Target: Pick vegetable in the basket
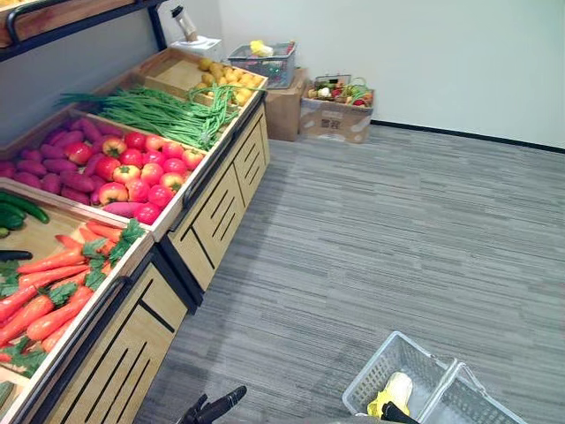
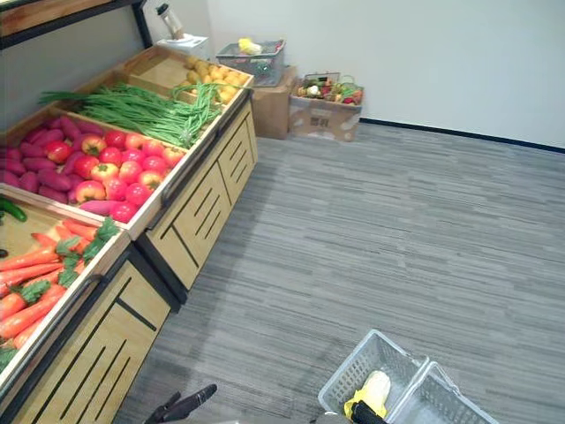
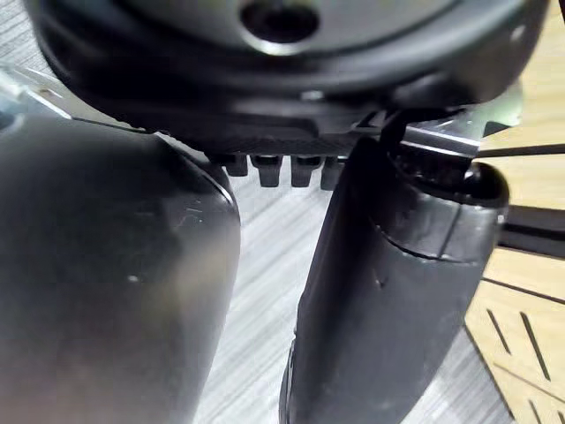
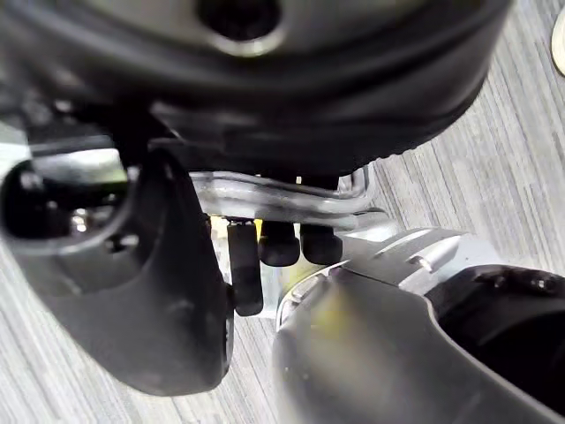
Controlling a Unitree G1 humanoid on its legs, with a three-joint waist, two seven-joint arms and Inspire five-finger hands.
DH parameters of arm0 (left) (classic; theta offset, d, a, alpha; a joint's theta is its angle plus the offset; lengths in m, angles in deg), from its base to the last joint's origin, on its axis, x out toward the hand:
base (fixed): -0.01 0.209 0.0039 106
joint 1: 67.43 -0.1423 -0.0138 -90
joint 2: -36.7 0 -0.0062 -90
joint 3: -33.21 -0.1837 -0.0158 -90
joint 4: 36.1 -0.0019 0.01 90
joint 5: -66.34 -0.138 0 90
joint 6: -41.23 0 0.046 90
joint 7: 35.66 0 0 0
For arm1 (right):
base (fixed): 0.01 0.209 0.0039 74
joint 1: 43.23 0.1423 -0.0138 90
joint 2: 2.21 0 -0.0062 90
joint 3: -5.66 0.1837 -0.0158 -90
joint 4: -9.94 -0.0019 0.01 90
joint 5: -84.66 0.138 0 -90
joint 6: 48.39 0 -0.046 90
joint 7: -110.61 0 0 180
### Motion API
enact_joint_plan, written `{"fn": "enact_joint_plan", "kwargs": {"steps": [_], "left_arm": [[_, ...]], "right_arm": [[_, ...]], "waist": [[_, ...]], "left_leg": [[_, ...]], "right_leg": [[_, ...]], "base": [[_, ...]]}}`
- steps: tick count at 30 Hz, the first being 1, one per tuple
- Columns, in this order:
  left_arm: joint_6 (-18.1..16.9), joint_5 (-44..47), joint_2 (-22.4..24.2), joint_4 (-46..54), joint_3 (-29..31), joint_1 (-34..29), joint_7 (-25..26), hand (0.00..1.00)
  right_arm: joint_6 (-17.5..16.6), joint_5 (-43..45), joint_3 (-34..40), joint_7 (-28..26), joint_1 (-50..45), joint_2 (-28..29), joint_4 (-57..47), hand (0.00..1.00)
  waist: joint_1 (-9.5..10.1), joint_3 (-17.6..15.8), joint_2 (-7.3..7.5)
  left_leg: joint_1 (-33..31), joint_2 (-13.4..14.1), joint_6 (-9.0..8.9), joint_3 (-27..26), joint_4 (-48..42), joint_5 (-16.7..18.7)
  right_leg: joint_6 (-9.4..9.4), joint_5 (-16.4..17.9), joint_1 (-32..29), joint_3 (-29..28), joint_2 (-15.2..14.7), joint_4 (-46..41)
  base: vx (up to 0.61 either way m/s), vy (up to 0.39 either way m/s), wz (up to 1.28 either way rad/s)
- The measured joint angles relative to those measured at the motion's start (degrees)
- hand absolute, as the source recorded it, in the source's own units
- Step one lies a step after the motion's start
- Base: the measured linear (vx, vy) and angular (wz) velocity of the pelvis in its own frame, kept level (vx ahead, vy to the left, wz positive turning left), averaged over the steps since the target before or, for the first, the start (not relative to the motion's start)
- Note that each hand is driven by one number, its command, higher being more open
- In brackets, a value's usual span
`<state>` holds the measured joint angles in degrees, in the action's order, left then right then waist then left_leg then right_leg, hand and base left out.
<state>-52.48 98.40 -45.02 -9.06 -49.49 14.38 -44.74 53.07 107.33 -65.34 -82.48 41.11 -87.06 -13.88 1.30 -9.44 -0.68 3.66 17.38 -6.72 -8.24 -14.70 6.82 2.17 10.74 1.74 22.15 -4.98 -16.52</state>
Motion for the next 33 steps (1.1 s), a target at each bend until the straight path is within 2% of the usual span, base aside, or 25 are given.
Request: {"fn": "enact_joint_plan", "kwargs": {"steps": [3,5,7,9,12,17,21,22,23,24,26,27,28,29,31,33], "left_arm": [[0.0,0.0,-0.9,0.0,-0.3,-0.1,0.0,1.00],[-0.1,-0.1,-2.3,0.4,-1.7,0.1,-0.1,1.00],[-0.3,-0.1,-3.2,0.3,-2.6,-0.1,-0.3,1.00],[-1.1,0.0,-3.2,0.4,-2.6,-0.5,-0.3,1.00],[-1.8,-0.1,-3.1,0.2,-2.6,-0.4,-0.2,1.00],[-0.6,-0.1,-2.5,-0.5,-2.4,0.0,-0.2,1.00],[-0.7,-0.1,-2.4,-1.5,-2.3,0.2,-0.3,1.00],[-0.8,0.0,-2.3,-1.5,-2.0,0.2,-0.4,1.00],[-0.8,0.0,-2.2,-1.5,-2.0,0.3,-0.4,1.00],[-0.8,0.0,-1.7,-1.4,-2.0,0.6,-0.5,1.00],[-0.8,0.0,-1.4,-1.3,-2.0,0.6,-0.8,1.00],[-0.8,0.0,-1.4,-1.3,-2.1,0.6,-0.9,1.00],[-0.7,0.0,-1.7,-1.3,-2.4,0.7,-0.8,1.00],[-0.7,0.0,-2.0,-1.2,-2.4,1.0,-0.8,1.00],[-0.6,0.0,-2.2,-1.2,-2.3,1.3,-0.5,1.00],[-0.1,0.0,-2.4,-1.2,-1.8,1.3,-0.4,1.00]], "right_arm": [[1.0,0.1,0.1,0.0,-0.3,-0.1,0.4,0.00],[2.0,0.1,0.3,0.0,-0.5,1.1,0.9,0.00],[2.2,0.0,0.3,0.0,-0.8,2.0,0.9,0.00],[2.3,0.0,0.3,-0.2,-0.7,2.4,0.9,0.00],[1.9,-0.1,0.1,-0.4,-0.7,2.4,0.8,0.00],[0.7,0.1,0.2,-0.7,-0.1,1.9,-1.0,0.00],[0.7,-0.1,2.6,-0.8,0.2,2.5,-1.8,0.00],[0.7,-0.2,3.1,-0.8,0.7,2.3,-1.8,0.00],[0.7,-0.1,3.6,-0.9,1.0,2.2,-1.8,0.00],[0.3,-0.1,4.7,-0.9,1.7,1.8,-1.9,0.00],[-0.4,-0.1,4.8,-1.0,1.9,1.7,-3.4,0.00],[-0.6,-0.1,4.8,-1.0,2.0,1.9,-3.8,0.00],[-0.6,0.0,5.1,-1.1,2.2,2.1,-4.7,0.00],[-0.5,0.1,5.1,-1.4,2.6,2.6,-4.9,0.00],[-0.3,0.1,5.1,-2.0,3.1,3.9,-5.1,0.00],[-0.1,-0.1,4.9,-2.2,4.6,4.3,-4.6,0.00]], "waist": [[-0.31,0.5,1.14],[-0.70,1.7,3.36],[-0.83,2.3,5.24],[-0.73,2.1,5.61],[-0.44,1.8,5.78],[-0.09,0.8,4.35],[-0.19,0.3,4.06],[-0.19,-0.1,3.97],[-0.23,-0.2,3.81],[-0.40,-0.8,2.98],[-0.71,-1.1,2.43],[-1.07,-1.3,2.83],[-1.81,-1.8,2.28],[-1.80,-2.0,2.42],[-1.08,-2.4,2.80],[-0.37,-3.3,3.38]], "left_leg": [[-1.0,-0.1,0.34,-6.7,0.8,-2.9],[-1.8,-1.8,0.83,-13.5,5.6,-8.1],[-2.5,-3.6,1.38,-16.6,10.9,-13.7],[-2.8,-3.9,1.67,-18.0,11.9,-15.1],[-2.8,-4.7,1.66,-23.2,12.3,-15.2],[-2.3,-6.9,1.76,-27.7,15.9,-15.2],[-1.0,-9.0,3.22,-28.0,18.4,-15.0],[-0.4,-9.8,3.76,-28.0,18.9,-14.7],[-0.4,-10.2,4.10,-27.9,19.1,-14.6],[-0.6,-10.9,5.00,-27.0,19.7,-14.2],[-0.7,-11.9,5.85,-24.7,20.0,-13.3],[-0.7,-12.2,6.09,-23.4,20.0,-13.1],[-0.5,-12.4,6.41,-20.4,20.1,-13.0],[-1.1,-11.8,6.53,-18.2,20.1,-12.9],[-2.3,-11.2,6.54,-15.8,20.1,-12.9],[-3.3,-11.0,6.53,-14.3,20.1,-12.9]], "right_leg": [[-0.15,-0.1,3.2,3.2,-0.9,2.9],[-0.48,-0.3,5.1,7.9,-2.3,4.3],[-1.49,-1.0,5.7,10.9,-2.8,4.2],[-1.69,-1.3,6.6,11.7,-2.7,4.1],[-1.55,-1.4,9.2,12.7,-2.5,5.5],[0.01,-2.3,9.6,12.4,-2.8,8.6],[1.54,-2.7,10.0,12.4,-4.1,8.8],[2.83,-1.8,9.3,12.4,-5.5,6.1],[3.34,-1.5,8.8,12.4,-6.2,4.3],[3.76,-1.1,6.7,12.1,-8.1,-1.7],[3.65,-1.2,3.9,9.7,-11.1,-10.2],[3.16,-1.5,3.1,8.4,-11.8,-12.9],[1.39,-2.6,1.5,5.6,-12.3,-17.4],[1.94,1.6,1.0,2.5,-10.7,-15.9],[2.98,3.7,0.0,0.0,-8.6,-10.8],[3.39,3.7,-0.7,-3.7,-7.3,-3.6]], "base": [[0.13,-0.052,1.10],[0.10,0.006,1.59],[0.08,0.021,1.65],[0.05,0.027,1.02],[0.04,0.045,0.69],[-0.01,0.084,0.04],[-0.02,0.077,-0.03],[-0.03,0.076,0.03],[-0.06,0.115,0.17],[-0.05,0.089,0.24],[-0.07,0.125,0.51],[-0.10,0.141,0.96],[-0.09,0.072,1.12],[-0.05,0.030,1.10],[-0.07,-0.045,0.86],[-0.10,-0.110,0.84]]}}
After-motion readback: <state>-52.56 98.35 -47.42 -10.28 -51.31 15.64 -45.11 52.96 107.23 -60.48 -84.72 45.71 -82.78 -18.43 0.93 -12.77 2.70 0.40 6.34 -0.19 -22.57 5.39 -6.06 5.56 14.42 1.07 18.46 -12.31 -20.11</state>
